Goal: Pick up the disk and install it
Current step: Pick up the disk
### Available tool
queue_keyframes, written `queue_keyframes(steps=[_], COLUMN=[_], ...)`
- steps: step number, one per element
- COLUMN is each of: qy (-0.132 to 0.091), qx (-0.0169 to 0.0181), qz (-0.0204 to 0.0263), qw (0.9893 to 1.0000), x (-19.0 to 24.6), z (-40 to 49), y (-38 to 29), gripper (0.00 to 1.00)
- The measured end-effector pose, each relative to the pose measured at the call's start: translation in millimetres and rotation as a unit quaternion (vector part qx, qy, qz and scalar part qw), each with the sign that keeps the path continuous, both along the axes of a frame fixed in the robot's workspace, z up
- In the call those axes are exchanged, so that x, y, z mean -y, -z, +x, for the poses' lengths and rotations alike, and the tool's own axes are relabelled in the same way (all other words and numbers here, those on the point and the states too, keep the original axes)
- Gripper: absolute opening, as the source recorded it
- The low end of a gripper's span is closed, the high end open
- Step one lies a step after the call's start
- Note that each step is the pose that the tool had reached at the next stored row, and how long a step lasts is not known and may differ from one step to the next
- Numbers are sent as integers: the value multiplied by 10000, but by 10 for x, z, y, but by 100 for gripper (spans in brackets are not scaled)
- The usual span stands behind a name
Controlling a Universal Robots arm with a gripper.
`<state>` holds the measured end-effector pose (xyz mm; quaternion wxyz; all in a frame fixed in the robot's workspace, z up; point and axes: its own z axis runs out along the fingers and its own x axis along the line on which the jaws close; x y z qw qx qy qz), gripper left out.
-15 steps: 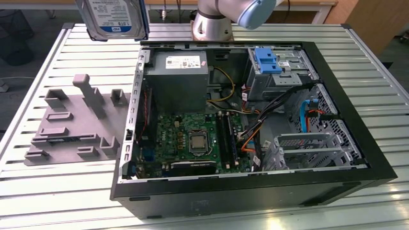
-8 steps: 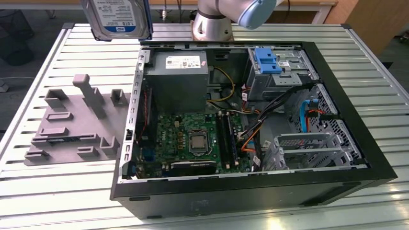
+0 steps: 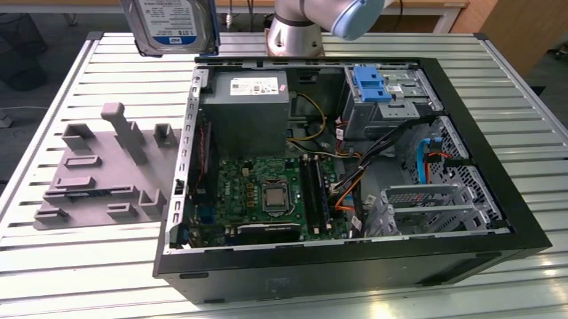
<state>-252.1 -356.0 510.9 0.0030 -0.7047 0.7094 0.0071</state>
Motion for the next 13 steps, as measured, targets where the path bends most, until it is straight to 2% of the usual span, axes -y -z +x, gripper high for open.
queue_keyframes(steps=[13], qy=[0], qx=[0], qz=[0], qw=[10000], x=[0], z=[246], y=[0], gripper=[36])
